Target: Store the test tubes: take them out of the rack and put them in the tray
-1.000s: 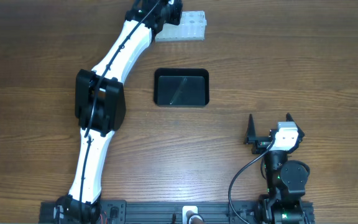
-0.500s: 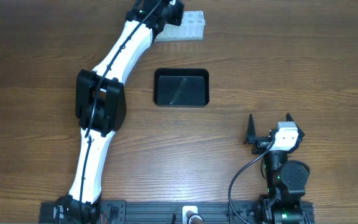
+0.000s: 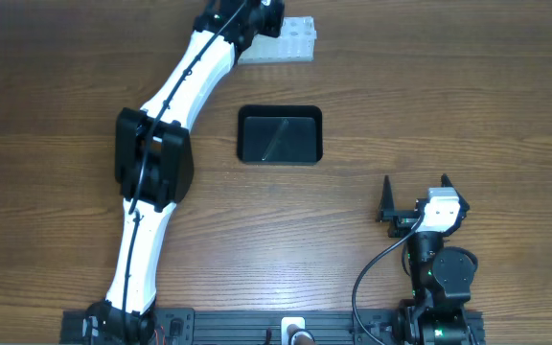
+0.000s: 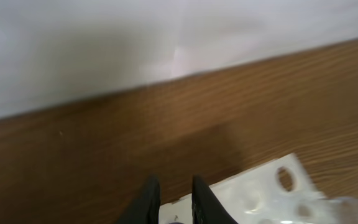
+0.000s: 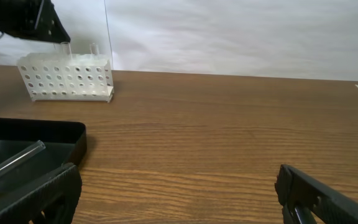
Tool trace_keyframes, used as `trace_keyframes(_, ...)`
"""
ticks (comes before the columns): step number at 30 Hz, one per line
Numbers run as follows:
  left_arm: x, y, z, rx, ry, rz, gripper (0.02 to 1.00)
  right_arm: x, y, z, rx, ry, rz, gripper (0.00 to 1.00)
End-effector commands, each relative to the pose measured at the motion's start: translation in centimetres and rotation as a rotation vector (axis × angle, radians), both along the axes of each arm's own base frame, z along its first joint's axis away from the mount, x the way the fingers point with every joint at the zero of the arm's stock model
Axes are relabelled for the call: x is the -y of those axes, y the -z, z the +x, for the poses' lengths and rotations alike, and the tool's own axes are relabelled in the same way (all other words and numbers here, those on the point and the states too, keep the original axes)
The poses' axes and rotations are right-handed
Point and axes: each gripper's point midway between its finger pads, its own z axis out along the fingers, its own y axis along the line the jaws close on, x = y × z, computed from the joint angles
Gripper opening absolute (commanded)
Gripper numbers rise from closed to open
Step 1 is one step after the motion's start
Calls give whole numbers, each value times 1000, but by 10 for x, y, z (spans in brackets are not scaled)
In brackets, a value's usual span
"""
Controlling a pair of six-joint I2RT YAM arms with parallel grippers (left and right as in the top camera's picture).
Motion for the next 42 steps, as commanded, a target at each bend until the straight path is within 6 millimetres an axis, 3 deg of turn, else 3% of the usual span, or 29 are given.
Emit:
trace_keyframes(1, -1, -160, -25, 221, 34, -123, 115, 1, 2, 0, 2, 3, -4, 991)
trace_keyframes(2, -4, -198, -39, 270, 45, -146, 117, 1, 2, 0, 2, 3, -4, 991)
trace_keyframes(4, -8, -231, -57, 297, 56, -166, 112, 1, 2, 0, 2, 3, -4, 993)
trace_keyframes(7, -13, -249, -83, 264, 59, -162, 110, 1, 2, 0, 2, 3, -4, 991)
trace_keyframes(9, -15, -242, -99, 188, 43, -156, 112, 1, 2, 0, 2, 3, -4, 993)
trace_keyframes(16, -43, -133, -156, -284, -333, -48, 88, 1, 2, 0, 2, 3, -4, 991)
trace_keyframes(18, -43, -103, -166, -363, -394, 17, 86, 1, 2, 0, 2, 3, -4, 993)
trace_keyframes(26, -15, -18, -169, -499, -379, 152, 95, 1, 2, 0, 2, 3, -4, 991)
trace_keyframes(27, -13, 1, -169, -528, -379, 175, 93, 1, 2, 0, 2, 3, -4, 993)
trace_keyframes(38, -14, 63, -169, -622, -405, 245, 99, 1, 2, 0, 2, 3, -4, 991)
trace_keyframes(42, -12, 75, -172, -649, -398, 253, 104, 1, 2, 0, 2, 3, -4, 991)
